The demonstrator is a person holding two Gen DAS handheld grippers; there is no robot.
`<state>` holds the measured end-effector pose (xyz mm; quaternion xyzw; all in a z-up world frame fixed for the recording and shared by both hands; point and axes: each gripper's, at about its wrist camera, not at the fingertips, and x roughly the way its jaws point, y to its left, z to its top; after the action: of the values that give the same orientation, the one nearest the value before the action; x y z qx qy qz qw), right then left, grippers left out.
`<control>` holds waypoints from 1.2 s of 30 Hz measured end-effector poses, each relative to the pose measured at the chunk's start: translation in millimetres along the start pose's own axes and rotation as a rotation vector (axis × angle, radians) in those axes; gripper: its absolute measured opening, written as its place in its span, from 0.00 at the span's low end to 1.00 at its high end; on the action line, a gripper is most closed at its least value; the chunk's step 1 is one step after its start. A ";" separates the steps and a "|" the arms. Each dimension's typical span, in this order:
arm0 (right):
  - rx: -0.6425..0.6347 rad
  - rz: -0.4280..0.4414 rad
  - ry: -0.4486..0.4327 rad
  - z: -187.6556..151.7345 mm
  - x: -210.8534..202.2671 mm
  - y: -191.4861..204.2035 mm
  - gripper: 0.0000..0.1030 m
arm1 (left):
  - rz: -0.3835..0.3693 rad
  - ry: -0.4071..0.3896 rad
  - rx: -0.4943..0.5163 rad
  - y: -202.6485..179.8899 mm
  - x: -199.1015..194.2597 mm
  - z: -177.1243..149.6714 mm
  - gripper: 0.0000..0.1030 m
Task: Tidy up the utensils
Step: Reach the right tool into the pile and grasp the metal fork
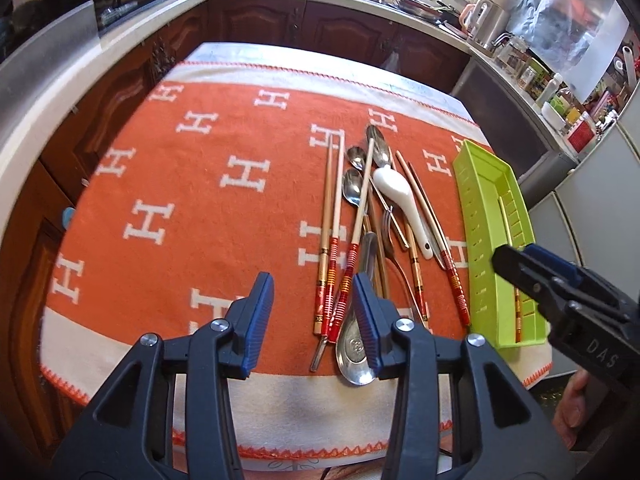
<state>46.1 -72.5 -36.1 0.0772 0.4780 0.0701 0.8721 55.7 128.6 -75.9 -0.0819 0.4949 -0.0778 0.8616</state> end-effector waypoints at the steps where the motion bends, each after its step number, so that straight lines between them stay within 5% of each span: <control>1: 0.004 0.003 0.013 -0.6 5.7 -1.2 0.61 | -0.013 0.007 0.002 0.4 3.2 -0.6 0.36; 18: -0.059 0.012 0.093 -3.7 63.8 -3.7 0.44 | -0.192 0.082 0.048 -11.3 75.2 8.9 0.36; 36: -0.085 0.010 0.164 4.9 103.3 7.7 0.34 | -0.359 0.073 0.063 -11.0 115.1 18.0 0.05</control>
<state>104.9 -45.1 -117.0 0.0364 0.5439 0.1006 0.8323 128.0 94.3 -161.2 -0.1391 0.5005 -0.2489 0.8174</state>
